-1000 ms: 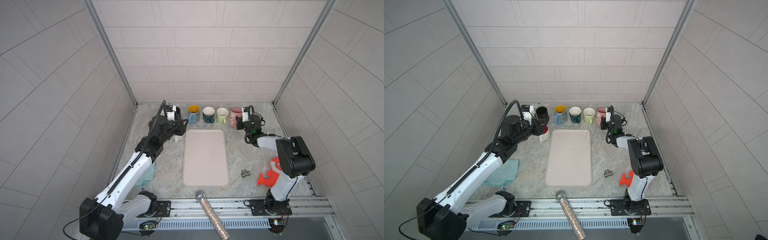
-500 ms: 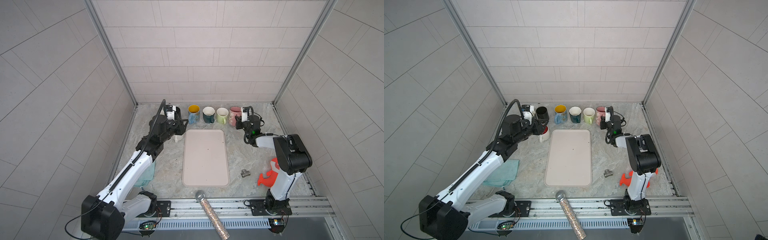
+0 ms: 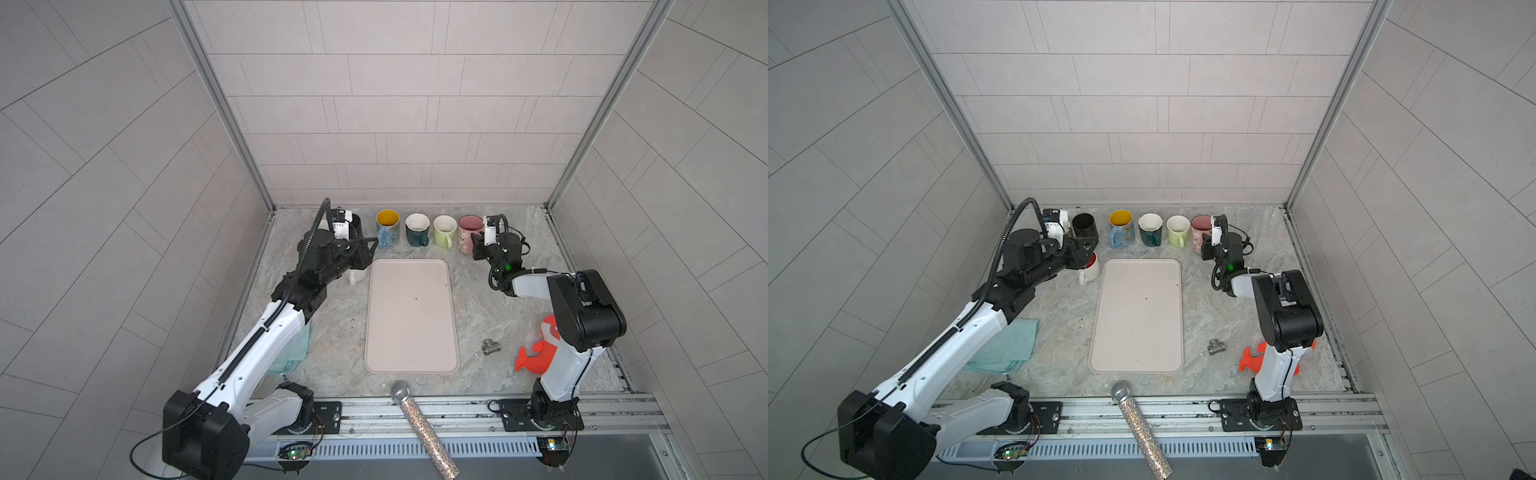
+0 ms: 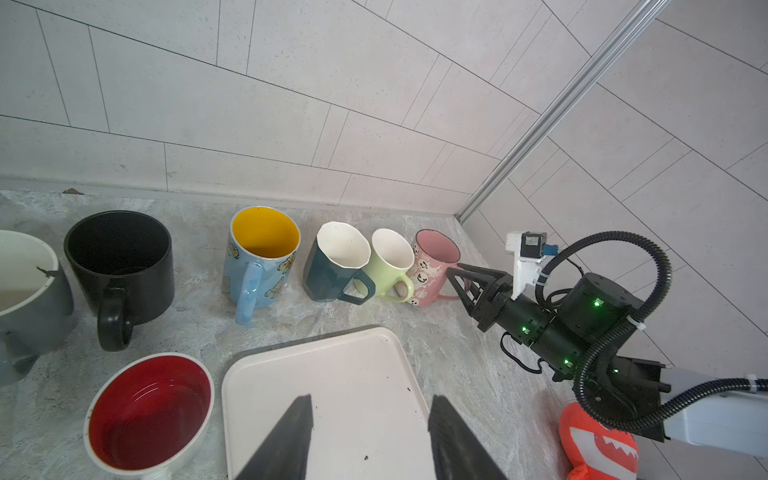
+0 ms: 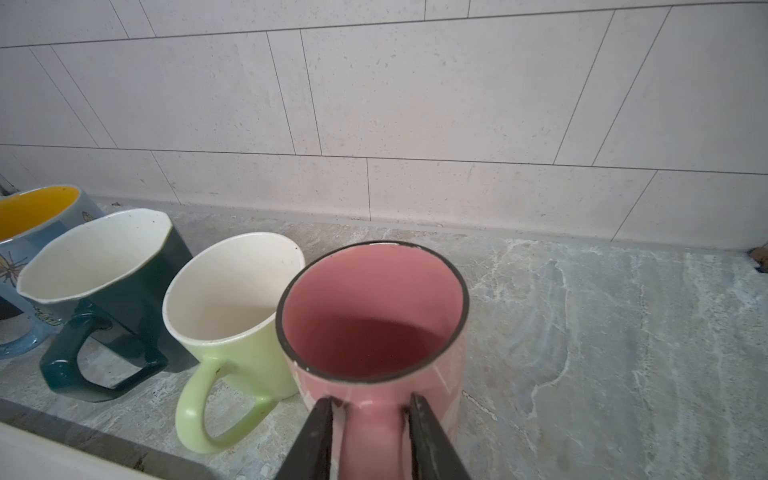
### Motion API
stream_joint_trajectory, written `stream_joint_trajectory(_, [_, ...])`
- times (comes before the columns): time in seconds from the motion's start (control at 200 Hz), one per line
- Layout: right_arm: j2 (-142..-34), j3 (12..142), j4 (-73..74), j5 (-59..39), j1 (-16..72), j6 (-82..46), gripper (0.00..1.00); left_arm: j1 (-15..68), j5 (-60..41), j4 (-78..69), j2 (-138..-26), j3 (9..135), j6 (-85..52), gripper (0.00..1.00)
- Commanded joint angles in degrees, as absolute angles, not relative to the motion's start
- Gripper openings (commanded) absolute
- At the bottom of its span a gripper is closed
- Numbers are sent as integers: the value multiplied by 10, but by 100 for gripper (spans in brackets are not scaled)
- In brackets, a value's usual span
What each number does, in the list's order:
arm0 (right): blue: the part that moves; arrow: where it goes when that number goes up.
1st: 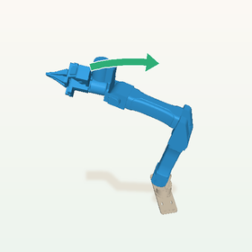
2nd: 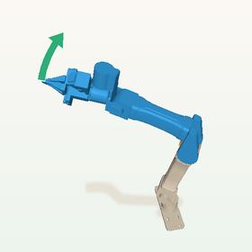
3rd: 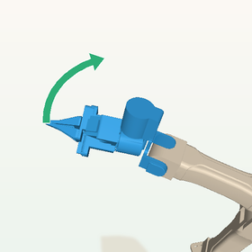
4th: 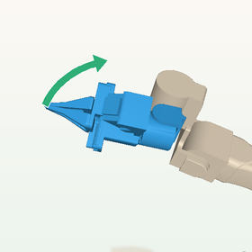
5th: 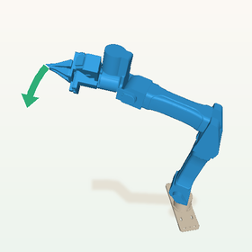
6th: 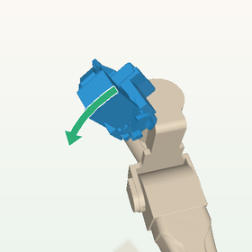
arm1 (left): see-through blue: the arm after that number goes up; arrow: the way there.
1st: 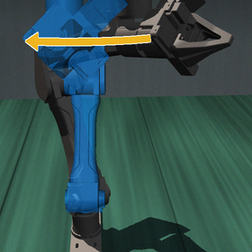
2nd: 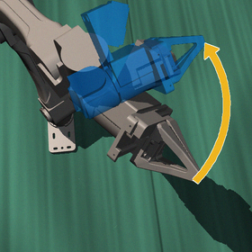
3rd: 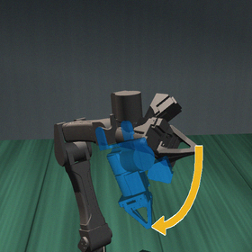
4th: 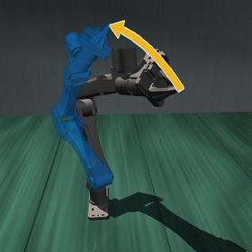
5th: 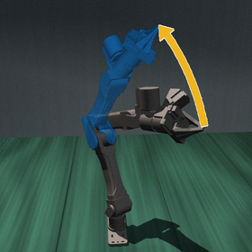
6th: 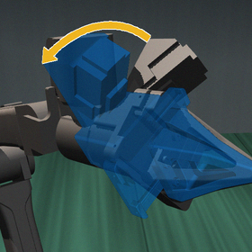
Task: Turn the mug right side up
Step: 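Lower the pink mug onto the table and open the right gripper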
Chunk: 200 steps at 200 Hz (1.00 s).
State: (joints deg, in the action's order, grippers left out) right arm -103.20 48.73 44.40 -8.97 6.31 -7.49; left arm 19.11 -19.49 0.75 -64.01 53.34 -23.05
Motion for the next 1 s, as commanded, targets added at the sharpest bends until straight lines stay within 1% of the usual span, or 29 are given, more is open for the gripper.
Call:
stream_joint_trajectory(0.0, [-1003,478,455,-78,62,-67,33,188,-199,-2,-623,531,-222,52])
stream_joint_trajectory(0.19, [-989,471,432,-65,62,-65,37,188,-196,-1,-614,524,-221,53])
stream_joint_trajectory(0.33, [-968,461,411,-54,62,-74,40,188,-186,1,-601,517,-218,59])
stream_joint_trajectory(0.43, [-939,445,392,-42,62,-84,43,188,-145,25,-590,515,-209,64])
stream_joint_trajectory(0.53, [-897,434,352,-34,65,-90,45,186,-74,73,-583,519,-195,67])
stream_joint_trajectory(0.696, [-818,446,207,-40,70,-97,48,176,81,126,-567,501,-192,70])
stream_joint_trajectory(0.746, [-795,448,166,-43,71,-99,50,172,131,132,-560,486,-196,74])
stream_joint_trajectory(0.816, [-765,452,104,-53,71,-99,51,164,212,122,-543,453,-210,84])
stream_joint_trajectory(0.861, [-749,452,73,-54,71,-99,52,159,247,103,-530,424,-213,85])
stream_joint_trajectory(0.936, [-723,449,27,-50,70,-93,54,152,298,74,-506,382,-214,92])
stream_joint_trajectory(0.996, [-705,444,-1,-43,71,-89,57,147,335,44,-490,352,-215,95])
